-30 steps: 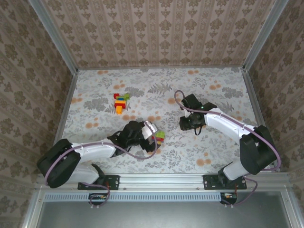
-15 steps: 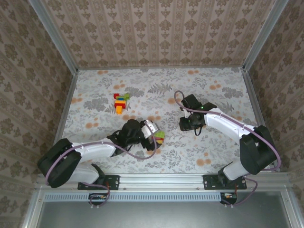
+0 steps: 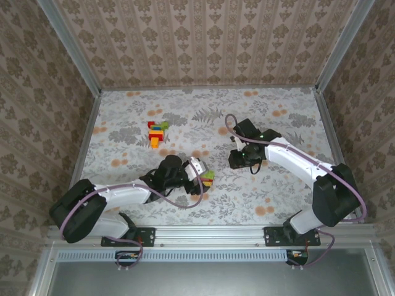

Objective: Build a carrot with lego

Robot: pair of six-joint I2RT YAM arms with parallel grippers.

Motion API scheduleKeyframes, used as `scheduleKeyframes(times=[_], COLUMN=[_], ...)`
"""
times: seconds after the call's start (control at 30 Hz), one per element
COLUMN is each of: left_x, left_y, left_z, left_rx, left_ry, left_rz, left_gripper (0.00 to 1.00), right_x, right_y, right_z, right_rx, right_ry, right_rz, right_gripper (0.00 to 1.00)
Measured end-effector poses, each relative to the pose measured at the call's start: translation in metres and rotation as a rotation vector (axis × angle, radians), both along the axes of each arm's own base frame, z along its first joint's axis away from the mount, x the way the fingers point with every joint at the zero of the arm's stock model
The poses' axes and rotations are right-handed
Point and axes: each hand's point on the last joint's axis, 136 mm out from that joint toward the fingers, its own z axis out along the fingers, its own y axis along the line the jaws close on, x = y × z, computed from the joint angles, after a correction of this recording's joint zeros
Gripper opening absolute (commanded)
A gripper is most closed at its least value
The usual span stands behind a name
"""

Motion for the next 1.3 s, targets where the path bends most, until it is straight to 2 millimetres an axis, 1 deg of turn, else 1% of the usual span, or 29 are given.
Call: scheduleKeyframes(times=[0.1,0.2,0.3,0.47,0.53,0.63,0.8,0.9,1.03,1.17,1.3], left_x=[-0.002,-0.004,-0.006,-0.008,-0.008,-0.008,-0.009,-0.009,-0.008,-0.005,-0.008], left_y=[0.001,0.001,0.001,-0.001,-0.001,0.001,0.005,0.005,0.007,0.011,0.019], left_z=[-0.003,-0.009,-0.014,-0.011,-0.011,-0.011,-0.010,-0.008,-0.007,-0.008,-0.011], left_rx=[-0.002,0.006,0.012,-0.001,-0.003,-0.007,-0.017,-0.024,-0.038,-0.052,-0.069], left_ry=[0.005,0.018,0.031,0.029,0.029,0.030,0.022,0.016,0.007,-0.006,-0.010], left_rz=[-0.005,-0.013,-0.022,-0.034,-0.037,-0.034,-0.027,-0.028,-0.024,-0.011,-0.002], left_gripper=[0.67,0.65,0.62,0.61,0.59,0.52,0.51,0.54,0.57,0.56,0.54], right_x=[-0.001,-0.003,-0.006,-0.014,-0.019,-0.023,-0.027,-0.030,-0.034,-0.034,-0.034], right_y=[0.010,0.017,0.020,0.025,0.030,0.041,0.055,0.060,0.065,0.072,0.077], right_z=[0.014,0.025,0.027,0.027,0.030,0.038,0.049,0.049,0.044,0.040,0.040], right_rx=[0.015,0.020,0.021,0.016,0.016,0.024,0.037,0.038,0.026,0.020,0.023], right_ry=[-0.006,-0.012,-0.005,0.016,0.021,0.020,0.014,0.025,0.050,0.066,0.071], right_rz=[0.024,0.043,0.043,0.046,0.059,0.079,0.101,0.104,0.116,0.130,0.140], right_gripper=[0.28,0.28,0.28,0.27,0.27,0.27,0.27,0.27,0.27,0.27,0.27])
